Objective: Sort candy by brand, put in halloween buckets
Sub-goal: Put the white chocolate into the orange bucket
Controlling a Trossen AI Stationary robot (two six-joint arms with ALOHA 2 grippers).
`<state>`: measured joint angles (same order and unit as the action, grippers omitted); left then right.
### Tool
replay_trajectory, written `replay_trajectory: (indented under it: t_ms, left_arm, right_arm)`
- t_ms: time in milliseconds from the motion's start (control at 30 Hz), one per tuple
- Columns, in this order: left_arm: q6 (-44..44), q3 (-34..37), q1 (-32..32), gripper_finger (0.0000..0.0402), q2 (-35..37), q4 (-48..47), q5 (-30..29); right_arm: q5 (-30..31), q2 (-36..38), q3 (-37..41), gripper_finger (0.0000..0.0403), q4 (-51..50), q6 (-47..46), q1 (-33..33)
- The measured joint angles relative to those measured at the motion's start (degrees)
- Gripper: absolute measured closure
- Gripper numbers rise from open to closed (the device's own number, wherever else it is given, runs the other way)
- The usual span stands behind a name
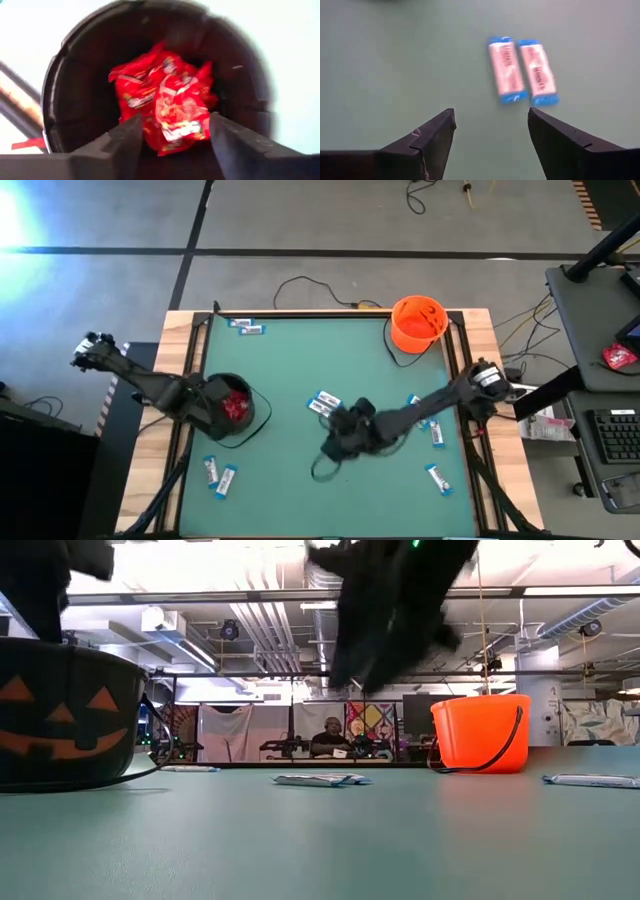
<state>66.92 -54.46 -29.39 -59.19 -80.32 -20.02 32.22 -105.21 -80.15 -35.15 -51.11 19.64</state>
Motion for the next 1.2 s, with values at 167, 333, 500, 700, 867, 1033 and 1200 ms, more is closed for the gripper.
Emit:
replay_trajectory:
  t_ms: [167, 333, 500, 700, 867, 1033, 1200]
  left_arm:
    - [-1.76, -6.05, -6.39, 0.0127, 2.91, 0.63, -4.07]
    - [-3.61, -7.88, -13.74, 0.0111, 4.67, 3.9, -16.85]
    - [-2.95, -7.5, -13.97, 0.0118, 4.69, 5.19, -18.55]
    - [0.82, -7.47, -13.05, 0.0127, 4.73, 2.44, -16.86]
    - [2.55, -7.66, -11.29, 0.0141, 4.73, -2.94, -10.08]
    - [3.13, -7.66, -11.21, 0.0158, 4.8, -3.91, -9.48]
    - [3.19, -7.66, -11.21, 0.0169, 4.64, -4.22, -9.81]
  right_arm:
    - [-0.33, 5.75, 13.81, 0.0168, 23.95, 8.73, -4.09]
    - [-2.77, 6.51, 27.03, 0.0168, 42.45, 19.5, -9.59]
    - [-6.6, 4.07, 36.88, 0.0165, 59.89, 25.66, -14.86]
    - [-13.89, -0.1, 39.2, 0.0172, 73.8, 32.78, -19.5]
    - [-17.04, -3.62, 37.61, 0.0179, 78.27, 34.59, -20.29]
    - [-17.3, -6.77, 35.42, 0.0177, 77.55, 36.23, -20.01]
    - [-16.36, -10.24, 33.54, 0.0182, 78.41, 37.41, -20.15]
